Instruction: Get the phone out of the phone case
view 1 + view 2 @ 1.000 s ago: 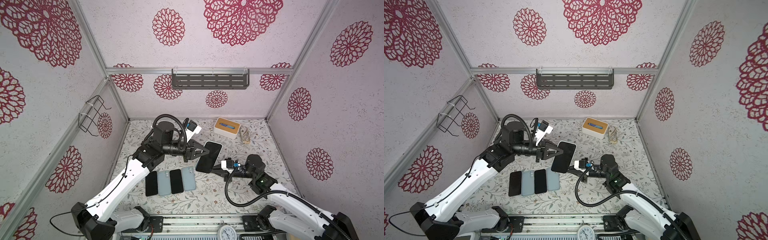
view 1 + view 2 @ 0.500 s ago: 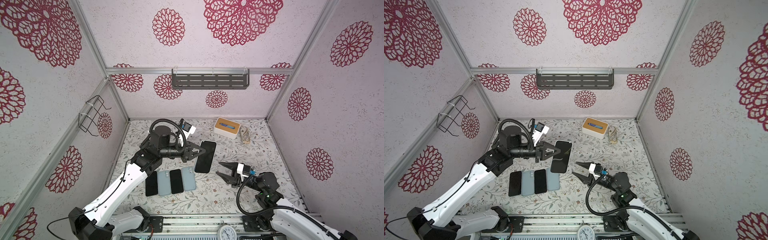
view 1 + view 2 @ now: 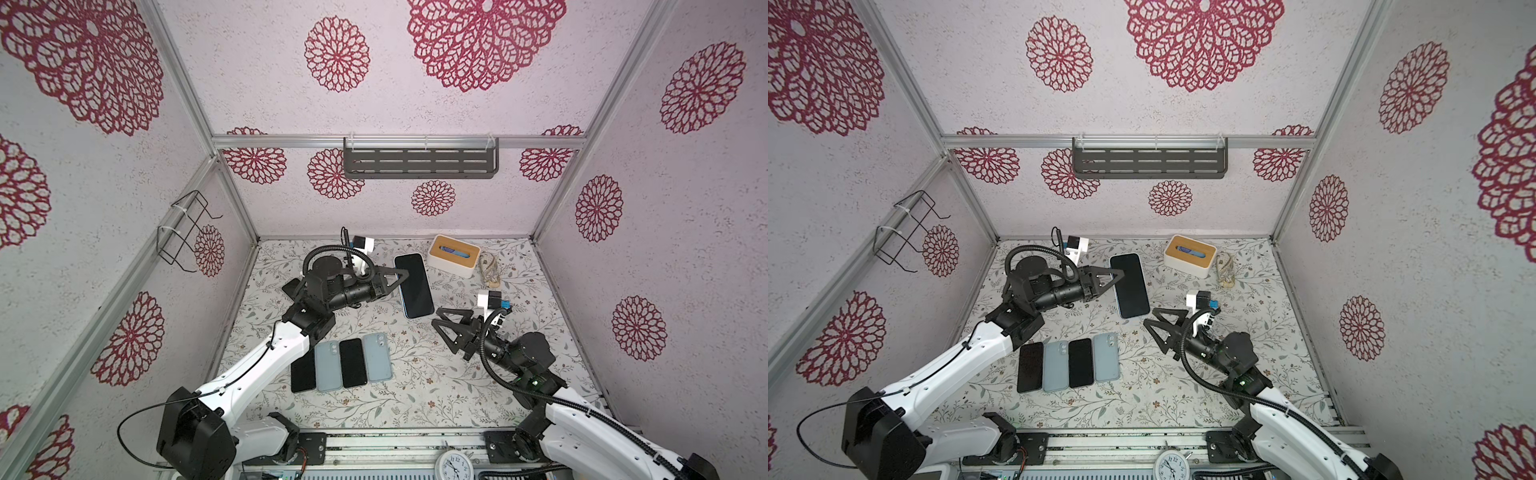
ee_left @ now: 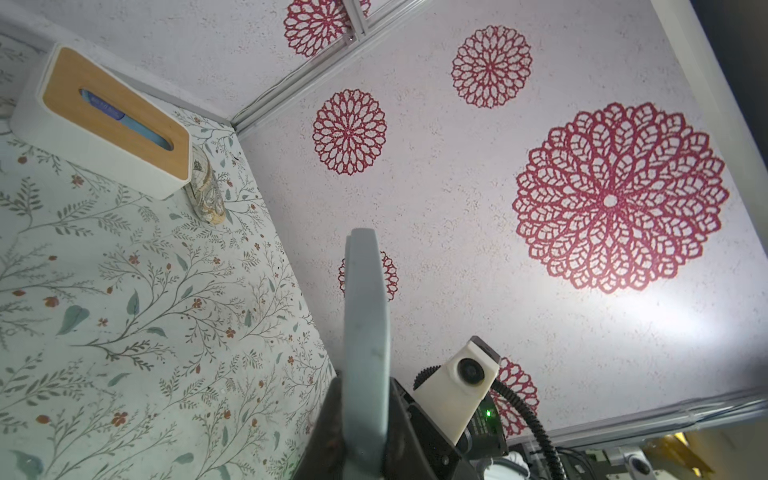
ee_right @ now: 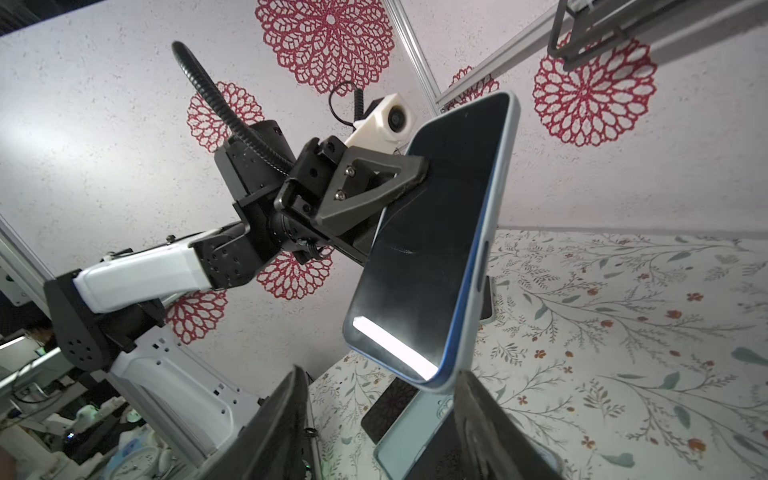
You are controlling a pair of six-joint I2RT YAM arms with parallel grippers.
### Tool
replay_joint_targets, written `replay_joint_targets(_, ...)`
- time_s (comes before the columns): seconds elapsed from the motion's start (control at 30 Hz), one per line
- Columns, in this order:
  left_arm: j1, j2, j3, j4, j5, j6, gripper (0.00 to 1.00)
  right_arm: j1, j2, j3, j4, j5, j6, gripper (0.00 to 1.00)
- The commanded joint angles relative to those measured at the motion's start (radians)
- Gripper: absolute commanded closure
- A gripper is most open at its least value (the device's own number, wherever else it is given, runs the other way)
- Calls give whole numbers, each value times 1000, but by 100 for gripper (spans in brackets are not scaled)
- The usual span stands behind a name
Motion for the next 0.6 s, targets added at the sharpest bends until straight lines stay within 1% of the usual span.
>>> replay_joint_targets(0.0, -9, -16, 3, 198, -35, -132, 100, 5, 0, -4, 103, -19, 128, 41)
replay_joint_targets(0.2, -25, -3, -12, 252, -35, -168, 100, 5, 32, -25, 162, -22, 168, 41)
replay_joint_targets(0.57, -43, -3, -16, 269, -31, -165, 100, 3, 80, -29, 277, -9, 222, 41)
